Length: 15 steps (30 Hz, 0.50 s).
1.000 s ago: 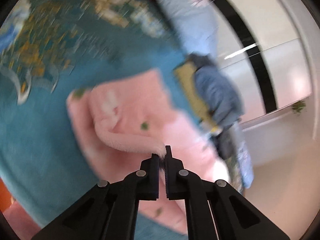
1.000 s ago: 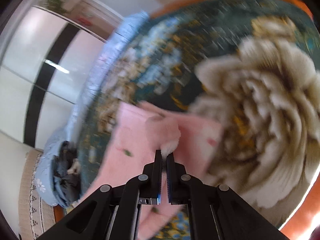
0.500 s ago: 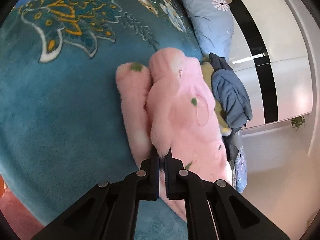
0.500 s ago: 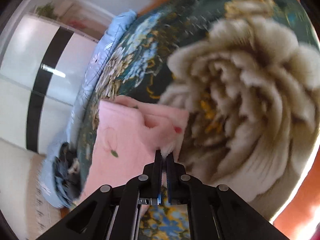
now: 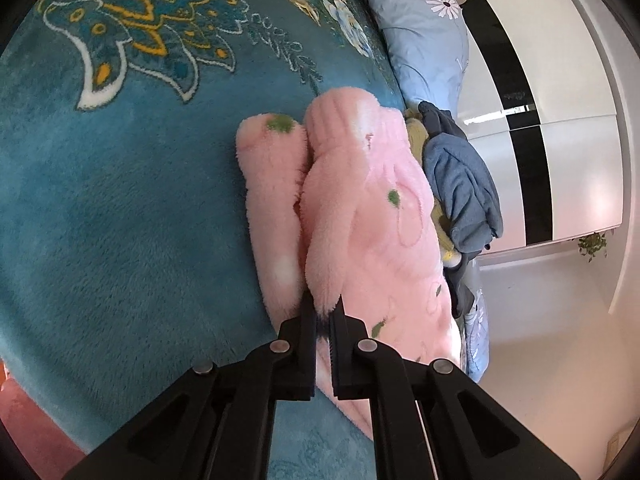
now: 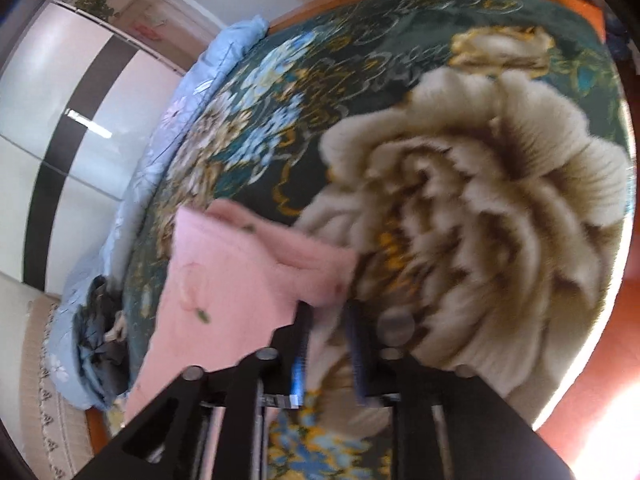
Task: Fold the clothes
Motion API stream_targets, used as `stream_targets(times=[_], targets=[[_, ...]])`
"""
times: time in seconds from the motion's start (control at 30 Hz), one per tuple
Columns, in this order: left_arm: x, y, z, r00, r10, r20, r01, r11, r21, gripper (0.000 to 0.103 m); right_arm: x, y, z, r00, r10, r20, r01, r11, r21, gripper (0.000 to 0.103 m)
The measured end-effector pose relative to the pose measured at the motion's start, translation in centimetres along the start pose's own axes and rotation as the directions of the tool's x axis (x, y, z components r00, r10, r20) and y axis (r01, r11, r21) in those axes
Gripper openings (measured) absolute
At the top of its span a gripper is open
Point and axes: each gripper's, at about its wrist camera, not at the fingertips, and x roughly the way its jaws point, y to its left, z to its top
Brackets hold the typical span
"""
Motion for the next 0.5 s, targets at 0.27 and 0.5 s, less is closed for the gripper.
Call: stream_targets(times=[0.27,0.5], targets=[[-1.8,-0.4,0.7,0.999,0.0,0.053,0.0,1.0,0.008,0.017,0.7,-0.5,0.6,0.999,0.035,-0.008,-0.035,0.999,0.039,0.035],[-3.6,0.2,2.2,0.98,0.124,0.157,-0.13,0.991,0.028,0.043,1.6,0.3,0.5,0.999,0.051,0.004,-0.052,0.997,0.06,0.022]])
